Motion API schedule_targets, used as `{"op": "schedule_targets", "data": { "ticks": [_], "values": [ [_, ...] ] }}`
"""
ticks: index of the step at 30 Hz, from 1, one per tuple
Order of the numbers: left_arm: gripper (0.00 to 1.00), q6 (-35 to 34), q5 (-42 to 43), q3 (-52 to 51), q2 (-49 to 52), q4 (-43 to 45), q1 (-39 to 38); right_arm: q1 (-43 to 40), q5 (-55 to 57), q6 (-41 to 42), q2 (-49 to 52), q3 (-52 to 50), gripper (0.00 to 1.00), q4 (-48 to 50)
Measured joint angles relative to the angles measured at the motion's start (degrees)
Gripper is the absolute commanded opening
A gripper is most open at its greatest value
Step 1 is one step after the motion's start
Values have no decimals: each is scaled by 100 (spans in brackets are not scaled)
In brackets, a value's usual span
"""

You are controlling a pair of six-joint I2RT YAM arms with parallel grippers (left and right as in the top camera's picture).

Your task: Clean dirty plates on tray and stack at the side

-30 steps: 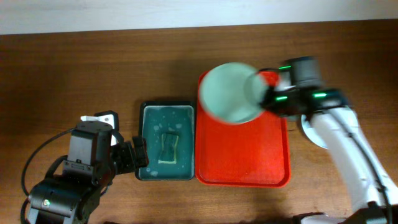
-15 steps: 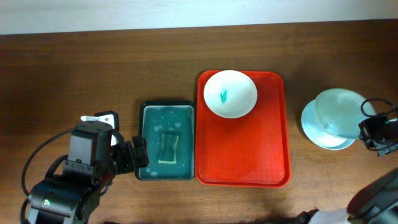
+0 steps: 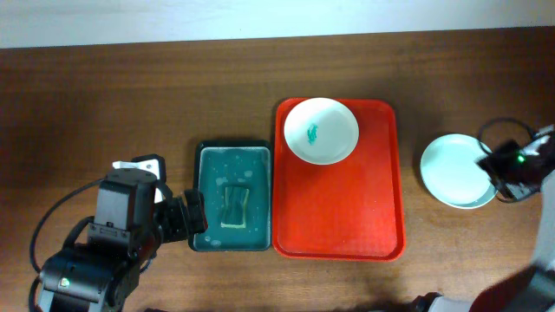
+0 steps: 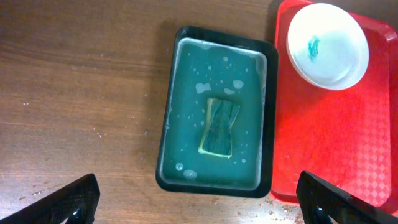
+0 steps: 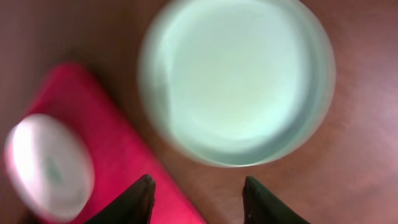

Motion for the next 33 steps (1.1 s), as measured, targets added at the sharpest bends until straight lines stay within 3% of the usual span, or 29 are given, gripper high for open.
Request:
{"op": "schedule_targets", "data": {
  "ticks": [5,10,17,21,28,33],
  "values": [
    [99,0,-2,0,2,0,0,1974,-203,-658,-721,22,45,221],
    [99,0,0,0,7,7,0,3635,332,-988,197,22,45,1047],
    [99,0,0,0,7,4,0,3635,531,-616,2376,22,44,2688],
    [99,0,0,0,7,0,0,3624,212,-341,2966,22,4,3139],
    [99,0,0,0,7,2,0,3582,-22,153,2887,48,4,2271],
    [99,0,0,2,7,-4,0,3497,140,232,1554,33,4,828]
  ]
}}
